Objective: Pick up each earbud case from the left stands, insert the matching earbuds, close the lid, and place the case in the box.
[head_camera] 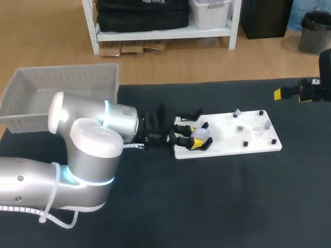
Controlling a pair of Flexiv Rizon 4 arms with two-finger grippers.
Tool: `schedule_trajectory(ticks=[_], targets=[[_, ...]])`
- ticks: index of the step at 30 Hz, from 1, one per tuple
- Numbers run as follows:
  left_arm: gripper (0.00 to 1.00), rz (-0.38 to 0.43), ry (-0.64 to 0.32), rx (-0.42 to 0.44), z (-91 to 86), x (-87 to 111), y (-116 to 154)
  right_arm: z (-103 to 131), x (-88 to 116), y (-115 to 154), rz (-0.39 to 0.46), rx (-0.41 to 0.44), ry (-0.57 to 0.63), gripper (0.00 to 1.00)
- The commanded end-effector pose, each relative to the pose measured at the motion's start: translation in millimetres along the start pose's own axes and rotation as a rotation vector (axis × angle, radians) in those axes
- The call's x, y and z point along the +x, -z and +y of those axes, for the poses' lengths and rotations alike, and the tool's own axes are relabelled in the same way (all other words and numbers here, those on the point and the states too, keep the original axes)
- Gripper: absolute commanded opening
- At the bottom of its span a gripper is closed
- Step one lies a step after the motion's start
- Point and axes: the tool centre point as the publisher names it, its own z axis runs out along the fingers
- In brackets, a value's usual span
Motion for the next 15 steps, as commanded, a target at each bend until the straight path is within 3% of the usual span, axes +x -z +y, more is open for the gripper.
schedule_trajectory(ticks=[1, 4, 9, 15], targets=[[0.0, -0.032, -0.023, -0.003, -1.1, -6.1, 14.9, -1.0, 0.3, 0.1, -0.001, -0.003, 0.001, 1.0], [0.0, -0.038, -0.042, -0.004, 0.3, -16.2, 20.6, -1.0, 0.3, 0.1, -0.001, -0.003, 0.001, 1.0], [0.0, -0.042, -0.06, -0.011, 7.3, -34.4, 22.9, 39.4, 10.8, -25.7, 0.112, 0.027, 0.067, 1.0], [0.0, -0.025, -0.09, -0.016, 20.8, -48.3, 21.7, 79.1, 26.0, -41.9, 0.151, 0.024, 0.095, 1.0]])
